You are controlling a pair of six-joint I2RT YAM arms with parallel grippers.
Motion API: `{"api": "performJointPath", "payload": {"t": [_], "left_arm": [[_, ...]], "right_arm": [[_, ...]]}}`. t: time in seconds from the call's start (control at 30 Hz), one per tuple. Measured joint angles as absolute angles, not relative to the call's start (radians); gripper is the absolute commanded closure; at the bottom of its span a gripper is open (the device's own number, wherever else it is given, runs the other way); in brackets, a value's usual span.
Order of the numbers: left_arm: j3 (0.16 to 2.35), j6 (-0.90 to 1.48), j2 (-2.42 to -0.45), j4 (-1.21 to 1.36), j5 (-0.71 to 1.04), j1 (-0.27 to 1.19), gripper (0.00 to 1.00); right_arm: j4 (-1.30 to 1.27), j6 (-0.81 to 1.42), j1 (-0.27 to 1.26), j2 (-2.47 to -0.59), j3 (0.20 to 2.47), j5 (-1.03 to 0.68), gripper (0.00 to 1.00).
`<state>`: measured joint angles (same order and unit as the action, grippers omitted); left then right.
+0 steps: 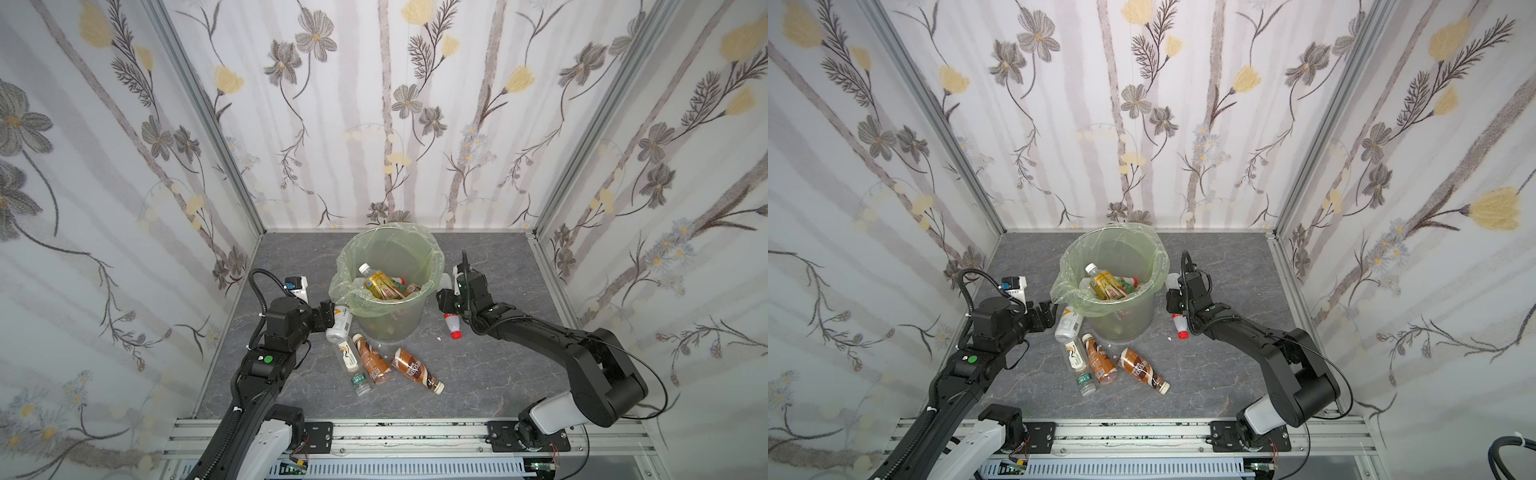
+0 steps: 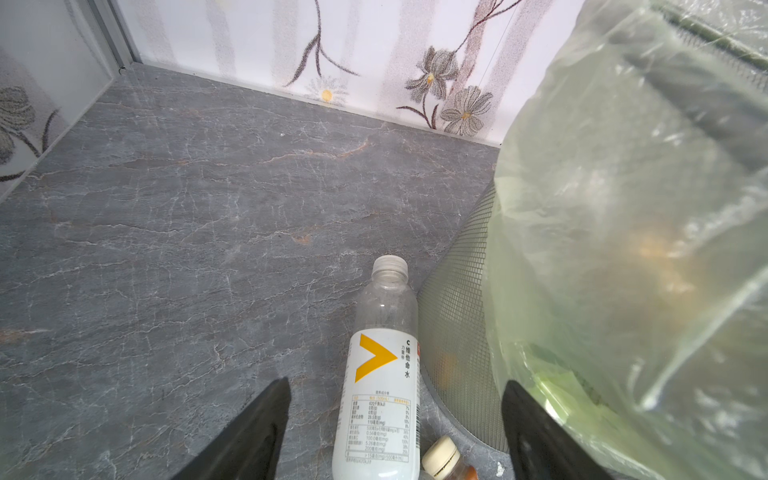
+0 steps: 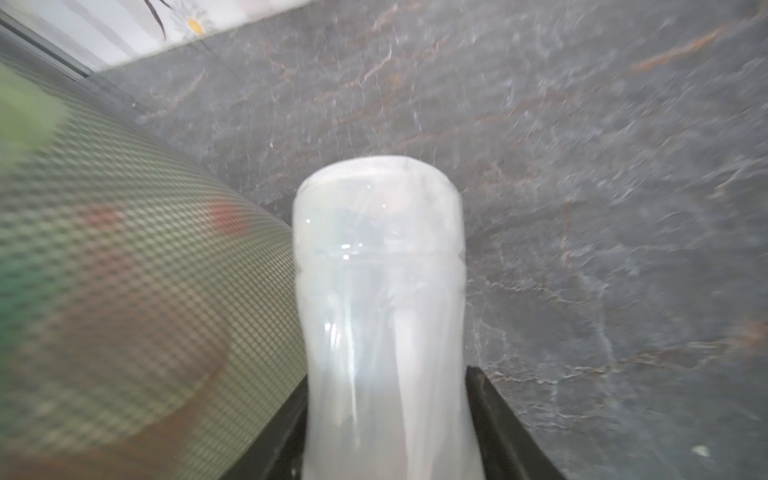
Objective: Put the plastic bottles in the bin
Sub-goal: 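Lift the crumpled bottle with the right gripper and carry it over the bin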
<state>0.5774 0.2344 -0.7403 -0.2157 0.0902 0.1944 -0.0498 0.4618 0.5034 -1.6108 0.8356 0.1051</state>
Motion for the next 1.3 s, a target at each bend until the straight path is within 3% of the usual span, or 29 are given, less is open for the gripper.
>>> {"api": "performJointPath", "payload": {"t": [0.3,0.5,0.8,1.3], "left_arm": [[0.577,0.234,-0.733,-0.216,0.090,0.193,0.19],[0.577,0.234,-0.726,-0.216,0.090,0.193,0.19],[0.577,0.234,-0.720,-0.216,0.090,0.193,0.20],[0.577,0.235,-0.708,-0.216,0.059,0.193,0.20]], "right_arm": [[0.037,0.319,0.482,-1.378,1.002,0.215,0.49],[0.017,0.253,0.485,-1.326,1.103,0.126,0.51],[-0.012,0.084,0.615,-1.420,1.311,-0.075,0.51],[-0.147,-0.009,0.659,-1.714,1.526,-0.303,0.50]]}}
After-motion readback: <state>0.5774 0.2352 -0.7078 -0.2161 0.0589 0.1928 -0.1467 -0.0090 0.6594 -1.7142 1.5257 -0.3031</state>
